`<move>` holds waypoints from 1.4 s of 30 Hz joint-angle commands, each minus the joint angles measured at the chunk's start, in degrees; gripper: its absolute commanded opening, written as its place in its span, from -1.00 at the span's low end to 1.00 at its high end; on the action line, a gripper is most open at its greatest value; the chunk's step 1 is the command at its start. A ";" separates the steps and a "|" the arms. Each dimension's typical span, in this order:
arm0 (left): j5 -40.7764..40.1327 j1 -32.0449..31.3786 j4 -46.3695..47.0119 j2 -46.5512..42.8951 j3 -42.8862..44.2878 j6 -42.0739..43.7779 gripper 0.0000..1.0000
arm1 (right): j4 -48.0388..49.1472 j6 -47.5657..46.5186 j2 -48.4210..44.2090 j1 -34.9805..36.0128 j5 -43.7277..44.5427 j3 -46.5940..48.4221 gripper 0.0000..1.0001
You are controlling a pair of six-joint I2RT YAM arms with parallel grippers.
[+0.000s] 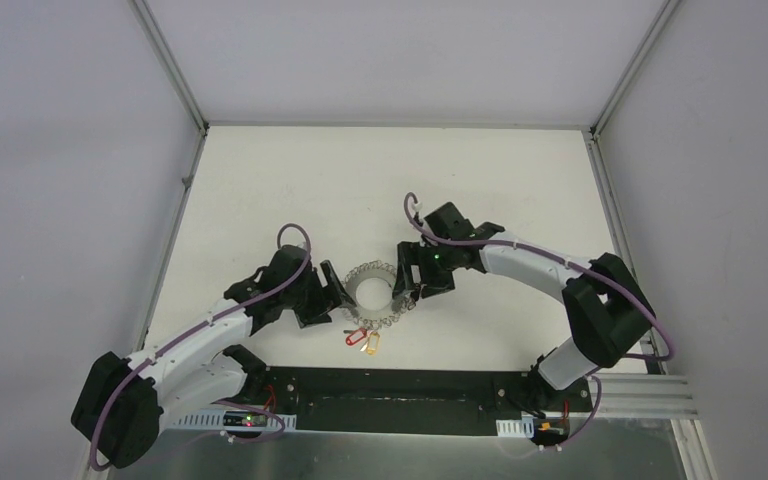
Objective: Put the keys on the keyring
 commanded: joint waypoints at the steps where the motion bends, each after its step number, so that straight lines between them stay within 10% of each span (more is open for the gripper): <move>1: -0.12 0.57 -2.05 -4.30 -2.83 -4.05 0.42 | -0.04 -0.15 -0.53 5.67 3.89 4.50 0.64; 21: 2.90 0.56 -1.09 -5.07 -2.40 -3.08 -0.33 | 4.21 0.42 8.35 14.01 -3.10 11.43 0.25; 42: 6.18 -1.03 9.47 7.63 0.05 -2.24 -0.50 | 1.93 -1.91 3.54 11.44 -1.07 8.49 0.24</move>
